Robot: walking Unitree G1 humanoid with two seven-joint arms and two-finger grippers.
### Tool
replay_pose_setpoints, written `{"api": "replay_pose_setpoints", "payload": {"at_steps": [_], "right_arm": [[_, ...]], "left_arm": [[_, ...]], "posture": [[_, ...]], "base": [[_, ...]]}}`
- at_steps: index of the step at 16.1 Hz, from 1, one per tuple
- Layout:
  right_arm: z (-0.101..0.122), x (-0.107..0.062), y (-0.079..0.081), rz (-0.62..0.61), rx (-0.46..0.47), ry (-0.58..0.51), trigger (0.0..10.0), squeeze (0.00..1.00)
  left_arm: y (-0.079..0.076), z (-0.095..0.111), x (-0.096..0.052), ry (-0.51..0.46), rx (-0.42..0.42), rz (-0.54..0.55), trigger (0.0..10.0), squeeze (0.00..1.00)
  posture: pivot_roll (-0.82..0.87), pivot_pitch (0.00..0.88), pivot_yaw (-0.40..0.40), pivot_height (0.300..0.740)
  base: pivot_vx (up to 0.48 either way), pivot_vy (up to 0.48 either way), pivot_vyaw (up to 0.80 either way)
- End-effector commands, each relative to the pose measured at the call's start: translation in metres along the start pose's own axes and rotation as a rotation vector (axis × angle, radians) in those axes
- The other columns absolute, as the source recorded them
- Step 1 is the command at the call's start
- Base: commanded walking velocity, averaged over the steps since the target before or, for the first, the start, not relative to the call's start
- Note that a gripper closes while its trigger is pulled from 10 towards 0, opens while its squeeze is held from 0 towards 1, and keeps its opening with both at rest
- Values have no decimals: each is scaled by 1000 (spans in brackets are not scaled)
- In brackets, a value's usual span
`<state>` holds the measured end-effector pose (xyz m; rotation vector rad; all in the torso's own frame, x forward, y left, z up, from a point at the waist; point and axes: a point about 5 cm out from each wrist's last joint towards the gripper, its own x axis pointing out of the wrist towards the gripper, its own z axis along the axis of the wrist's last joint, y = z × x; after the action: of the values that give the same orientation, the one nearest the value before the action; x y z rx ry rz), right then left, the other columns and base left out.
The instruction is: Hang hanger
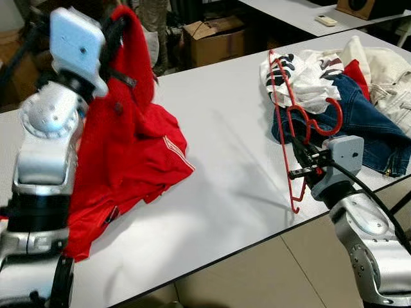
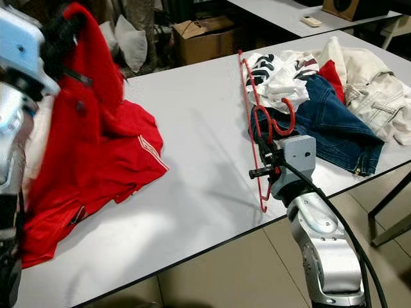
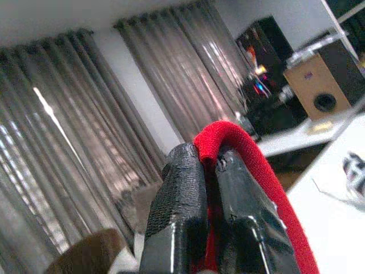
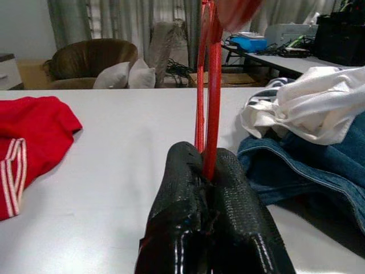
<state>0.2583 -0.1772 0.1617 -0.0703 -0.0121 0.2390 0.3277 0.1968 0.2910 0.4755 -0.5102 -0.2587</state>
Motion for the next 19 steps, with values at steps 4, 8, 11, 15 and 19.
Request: {"api": "replay_pose_setpoints", "payload": {"at_steps": [4, 8, 11, 15, 19], "right_arm": [[1, -1, 5, 22, -15, -2, 10000, 0], [10, 2, 1, -13, 13, -58, 10000, 0], [9, 1, 2, -16, 19, -61, 10000, 0], [8, 2, 3, -27, 27, -64, 10000, 0], [2, -2, 4, -34, 22, -42, 10000, 0]], "left_arm": [[-15, -34, -12, 177, 6, -63, 0, 0], [11, 51, 37, -219, -353, -7, 0, 0], [16, 98, 46, -399, -451, -81, 0, 0], [26, 115, 49, -460, -525, -114, 0, 0], [-9, 64, 45, -191, -337, -223, 0, 0]], "posture": [[-182, 0, 107, 740], [-180, 0, 113, 740], [-178, 0, 117, 740], [-174, 0, 131, 740], [-175, 0, 140, 740]], "base": [[0, 0, 0], [0, 0, 0], [0, 0, 0], [0, 0, 0], [0, 0, 0]]}}
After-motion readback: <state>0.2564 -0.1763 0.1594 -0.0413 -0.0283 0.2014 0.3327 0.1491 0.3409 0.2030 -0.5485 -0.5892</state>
